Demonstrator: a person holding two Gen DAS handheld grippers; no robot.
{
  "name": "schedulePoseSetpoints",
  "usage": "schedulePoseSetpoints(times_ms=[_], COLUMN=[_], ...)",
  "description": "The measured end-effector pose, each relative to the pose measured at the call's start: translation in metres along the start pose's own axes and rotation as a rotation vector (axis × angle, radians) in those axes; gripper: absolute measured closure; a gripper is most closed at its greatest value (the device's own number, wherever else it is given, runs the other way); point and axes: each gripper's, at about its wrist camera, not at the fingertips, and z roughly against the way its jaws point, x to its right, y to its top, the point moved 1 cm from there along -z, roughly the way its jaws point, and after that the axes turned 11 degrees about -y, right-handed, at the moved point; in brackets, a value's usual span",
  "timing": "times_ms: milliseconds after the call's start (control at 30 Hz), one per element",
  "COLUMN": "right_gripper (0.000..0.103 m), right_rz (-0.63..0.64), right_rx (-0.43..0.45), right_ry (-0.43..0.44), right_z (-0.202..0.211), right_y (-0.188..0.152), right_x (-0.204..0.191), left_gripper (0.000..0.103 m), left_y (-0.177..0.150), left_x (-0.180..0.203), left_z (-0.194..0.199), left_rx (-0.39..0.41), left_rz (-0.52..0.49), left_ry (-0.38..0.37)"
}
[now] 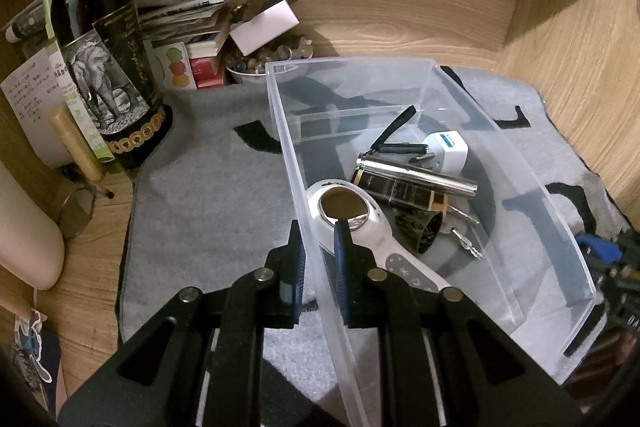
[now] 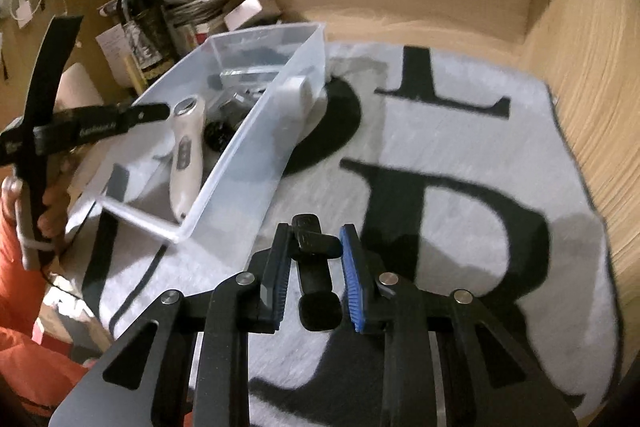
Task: Organize rigid objects
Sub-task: 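Grasp the second black plug on the mat with the right gripper, then carry the black plug into the box and open the right gripper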
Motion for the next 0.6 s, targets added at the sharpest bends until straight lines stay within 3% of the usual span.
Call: schedulePoseSetpoints(times_ms=[333, 600], right_gripper=[0.081, 0.081], right_rz=[0.025, 0.117], right_rx=[0.085, 0.176], right_ry=[-0.031, -0.042], right_z=[0.009, 0.020], right_y=[0.042, 0.079], right_x=[0.000, -0.014], left_gripper=[0.089, 0.089], left_y=[0.002, 0.003], left_x=[-0.004, -0.001], left_z=[0.002, 0.008], left_rx=[-0.001, 0.016], left_rz=[0.015, 0.016], left_ry=[-0.021, -0.026])
